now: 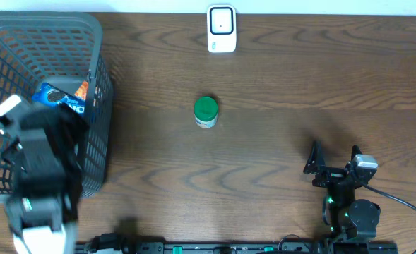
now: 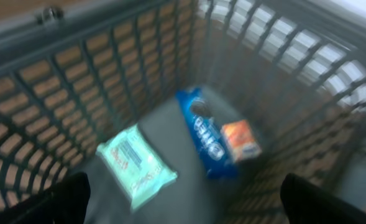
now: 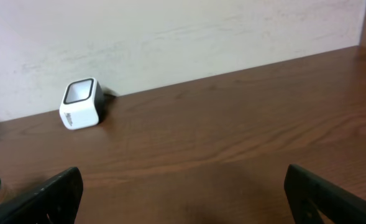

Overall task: Scan the item barcode
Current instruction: 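Reach the left gripper into the basket toward the green wipes pack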

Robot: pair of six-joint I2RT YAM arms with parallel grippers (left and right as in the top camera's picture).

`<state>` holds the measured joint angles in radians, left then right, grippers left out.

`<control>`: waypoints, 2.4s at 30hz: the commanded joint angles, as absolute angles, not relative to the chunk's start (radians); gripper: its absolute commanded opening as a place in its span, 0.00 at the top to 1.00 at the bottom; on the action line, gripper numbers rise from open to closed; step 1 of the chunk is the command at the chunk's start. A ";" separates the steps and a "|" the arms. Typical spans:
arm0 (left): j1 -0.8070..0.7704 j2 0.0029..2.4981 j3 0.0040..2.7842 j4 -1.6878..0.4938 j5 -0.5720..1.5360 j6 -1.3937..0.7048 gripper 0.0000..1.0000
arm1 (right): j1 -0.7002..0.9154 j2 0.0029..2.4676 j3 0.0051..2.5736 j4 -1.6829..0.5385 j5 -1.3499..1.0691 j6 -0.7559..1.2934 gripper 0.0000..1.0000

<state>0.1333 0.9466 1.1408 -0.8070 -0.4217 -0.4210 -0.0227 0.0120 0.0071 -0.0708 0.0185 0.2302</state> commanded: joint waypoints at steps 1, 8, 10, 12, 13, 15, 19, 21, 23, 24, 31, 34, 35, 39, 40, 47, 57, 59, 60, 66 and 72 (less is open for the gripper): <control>0.263 1.126 1.318 -0.934 -0.258 -0.489 0.02 | -0.013 0.007 0.006 -0.074 0.024 0.239 0.01; 0.403 1.415 1.427 -1.058 -0.161 -0.492 0.02 | -0.013 0.007 0.006 -0.074 0.024 0.238 0.01; 0.410 1.475 1.422 -1.063 -0.148 -0.491 0.02 | -0.013 0.007 0.006 -0.074 0.024 0.238 0.01; 0.409 1.538 1.417 -1.081 -0.149 -0.492 0.02 | -0.013 0.007 0.006 -0.074 0.024 0.238 0.01; 0.409 1.568 1.415 -1.090 -0.148 -0.496 0.02 | -0.013 0.007 0.006 -0.074 0.024 0.239 0.01; 0.410 1.650 1.415 -1.123 -0.149 -0.596 0.02 | -0.013 0.007 0.006 -0.074 0.024 0.238 0.01; 0.410 1.761 1.415 -1.166 -0.149 -0.764 0.02 | -0.013 0.007 0.006 -0.074 0.024 0.238 0.01; 0.410 1.805 1.415 -1.166 -0.149 -0.810 0.02 | -0.013 0.007 0.006 -0.074 0.024 0.238 0.01; 0.409 1.842 1.415 -1.158 -0.150 -0.826 0.02 | -0.013 0.007 0.006 -0.074 0.024 0.238 0.01; 0.409 1.859 1.415 -1.150 -0.152 -0.826 0.02 | -0.013 0.007 0.006 -0.074 0.024 0.238 0.01; 0.410 1.892 1.415 -1.133 -0.303 -0.871 0.02 | -0.013 0.007 0.006 -0.074 0.024 0.239 0.01; 0.410 1.893 1.409 -1.108 -0.341 -0.870 0.02 | -0.013 0.007 0.006 -0.075 0.024 0.238 0.01; 0.410 1.893 1.405 -1.097 -0.346 -0.871 0.02 | -0.013 0.007 0.006 -0.074 0.024 0.238 0.01; 0.410 1.896 1.380 -1.044 -0.373 -0.871 0.02 | -0.013 0.007 0.006 -0.074 0.024 0.238 0.01; 0.410 1.896 1.374 -1.032 -0.384 -0.871 0.02 | -0.013 0.007 0.006 -0.074 0.024 0.238 0.01; 0.410 1.897 1.342 -0.976 -0.466 -0.878 0.02 | -0.013 0.007 0.006 -0.074 0.024 0.238 0.01; 0.410 1.905 1.261 -0.902 -0.465 -0.949 0.01 | -0.013 0.007 0.006 -0.074 0.024 0.239 0.01; 0.410 1.906 1.222 -0.857 -0.465 -0.949 0.00 | -0.013 0.007 0.006 -0.074 0.024 0.239 0.01; 0.410 1.906 1.203 -0.836 -0.465 -0.950 0.02 | -0.013 0.007 0.006 -0.074 0.024 0.238 0.01; 0.410 1.906 1.160 -0.790 -0.471 -0.964 0.46 | -0.013 0.007 0.006 -0.074 0.024 0.238 0.01; 0.410 1.884 1.165 -0.823 -0.590 -0.963 0.63 | -0.013 0.007 0.006 -0.075 0.024 0.238 0.01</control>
<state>0.4042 1.8851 1.1828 -0.7944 -0.5098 -0.9634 -0.0227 0.0120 0.0071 -0.0704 0.0185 0.2302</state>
